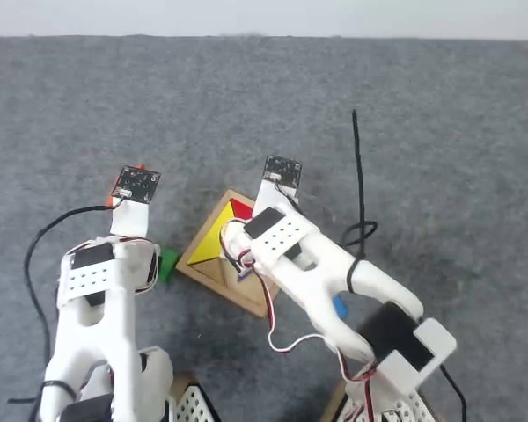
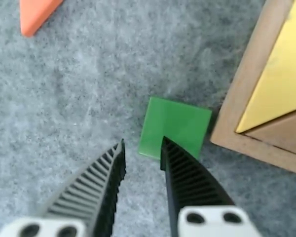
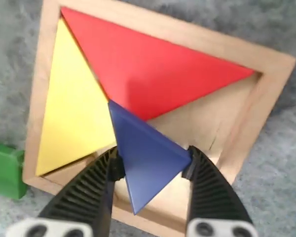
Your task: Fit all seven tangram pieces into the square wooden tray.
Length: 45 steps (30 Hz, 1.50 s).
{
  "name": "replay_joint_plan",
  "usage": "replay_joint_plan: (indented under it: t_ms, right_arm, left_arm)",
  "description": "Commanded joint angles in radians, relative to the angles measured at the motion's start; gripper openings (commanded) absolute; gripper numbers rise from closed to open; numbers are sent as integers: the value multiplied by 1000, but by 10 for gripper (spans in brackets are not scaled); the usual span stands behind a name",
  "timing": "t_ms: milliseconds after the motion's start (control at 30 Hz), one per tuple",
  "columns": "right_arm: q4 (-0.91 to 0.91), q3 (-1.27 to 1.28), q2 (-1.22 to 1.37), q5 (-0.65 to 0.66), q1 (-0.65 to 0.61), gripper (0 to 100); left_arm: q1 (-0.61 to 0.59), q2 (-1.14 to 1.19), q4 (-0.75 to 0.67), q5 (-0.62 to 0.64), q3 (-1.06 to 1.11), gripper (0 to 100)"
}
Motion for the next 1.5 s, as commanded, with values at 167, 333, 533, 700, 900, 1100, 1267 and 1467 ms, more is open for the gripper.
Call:
replay_joint_plan:
  t_ms: [167,333,533,700,900,1100,1267,1467]
  right_arm:
    - [25,-77,-5,-8,-10,282]
    - [131,-176,-5,-3,-8,281]
    - [283,-359,-5,175,19,273]
    - [232,-377,27,559,56,75]
    - [82,-298,73,816,143,32]
    - [-33,-183,114,887,160,7]
    - [-33,-120,101,888,160,7]
    - [33,-63,2,890,162,7]
  left_arm:
    - [-9,-34,-12,-9,-5,118]
    - [-9,-34,-12,-9,-5,118]
    - [-9,-34,-12,-9,-5,118]
    - [-9,-34,-12,-9,-5,118]
    - [-9,-34,-12,-9,-5,118]
    - [-9,-34,-12,-9,-5,118]
    - [-9,-34,-12,-9,-5,118]
    - [-9,-34,-12,-9,-5,118]
